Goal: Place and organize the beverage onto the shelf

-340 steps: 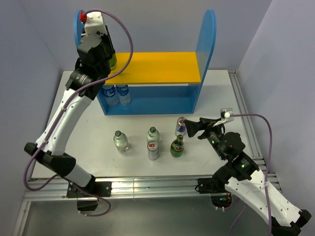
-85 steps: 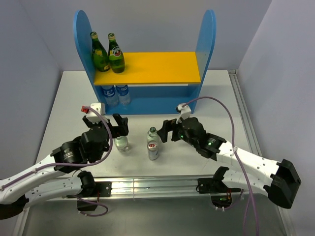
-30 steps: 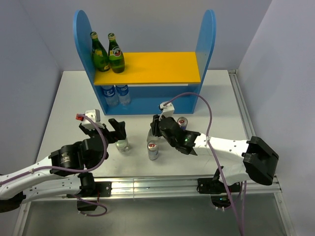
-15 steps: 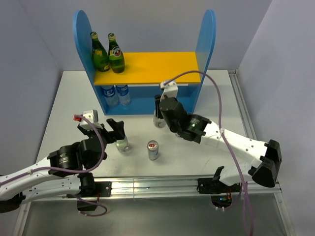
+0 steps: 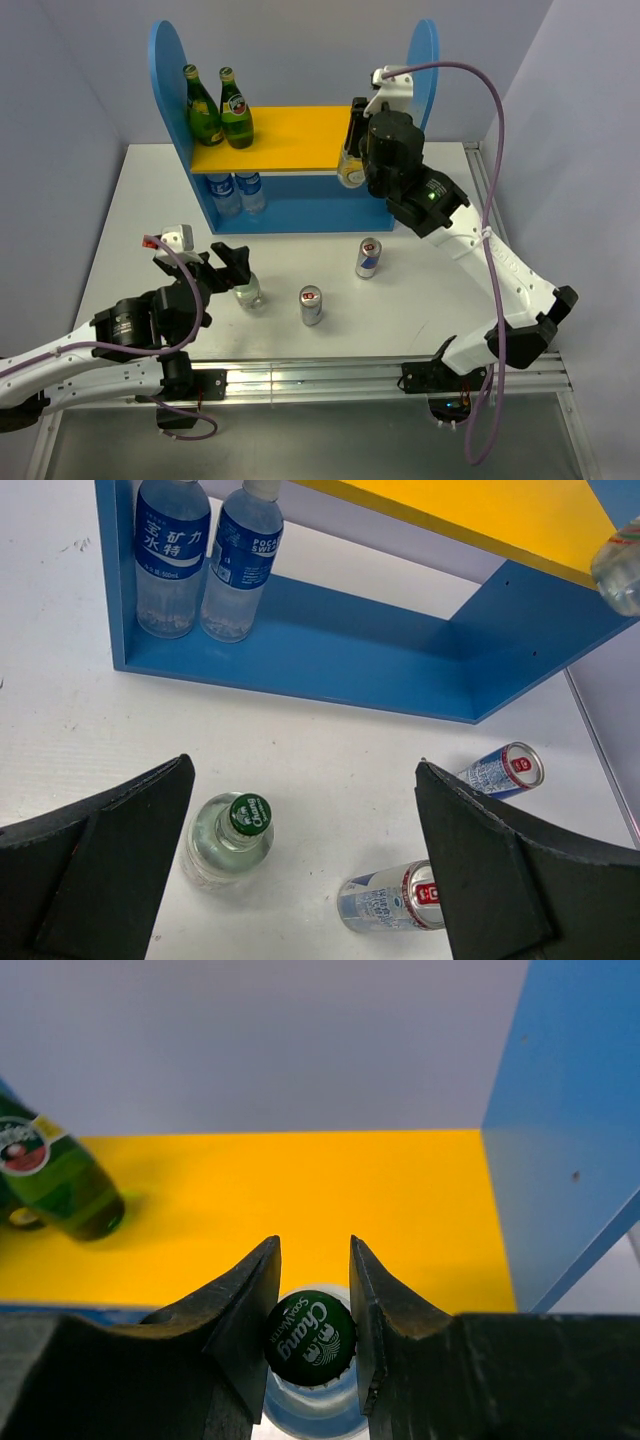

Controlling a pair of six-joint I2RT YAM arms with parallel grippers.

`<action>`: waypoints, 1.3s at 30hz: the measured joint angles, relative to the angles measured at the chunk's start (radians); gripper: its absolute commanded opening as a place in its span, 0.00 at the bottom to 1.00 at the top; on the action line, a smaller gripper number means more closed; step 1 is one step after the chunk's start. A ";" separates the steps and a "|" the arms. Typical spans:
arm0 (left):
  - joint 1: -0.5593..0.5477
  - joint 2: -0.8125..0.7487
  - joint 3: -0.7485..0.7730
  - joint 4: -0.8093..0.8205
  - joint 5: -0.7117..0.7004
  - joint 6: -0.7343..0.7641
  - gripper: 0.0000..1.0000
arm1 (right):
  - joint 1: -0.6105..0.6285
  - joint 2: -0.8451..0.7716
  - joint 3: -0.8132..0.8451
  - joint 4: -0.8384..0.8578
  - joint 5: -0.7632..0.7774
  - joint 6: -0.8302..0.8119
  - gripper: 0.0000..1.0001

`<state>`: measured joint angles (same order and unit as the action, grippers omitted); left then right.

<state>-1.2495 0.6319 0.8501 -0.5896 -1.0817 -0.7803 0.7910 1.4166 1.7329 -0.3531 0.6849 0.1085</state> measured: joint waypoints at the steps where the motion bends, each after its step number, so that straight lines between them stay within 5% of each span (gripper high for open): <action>1: -0.002 0.000 -0.001 0.000 0.000 0.000 0.99 | -0.011 0.011 0.021 -0.001 0.004 -0.011 0.00; 18: -0.023 0.014 -0.018 -0.003 -0.016 -0.004 0.99 | -0.201 0.244 0.197 0.023 -0.045 -0.060 0.00; 39: -0.076 0.027 -0.018 -0.075 -0.076 -0.060 0.99 | -0.298 0.341 0.204 0.244 0.010 -0.141 0.00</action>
<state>-1.3251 0.6586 0.8318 -0.6643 -1.1580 -0.8398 0.4927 1.7580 1.9369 -0.1093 0.6949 -0.0326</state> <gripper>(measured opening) 0.993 0.389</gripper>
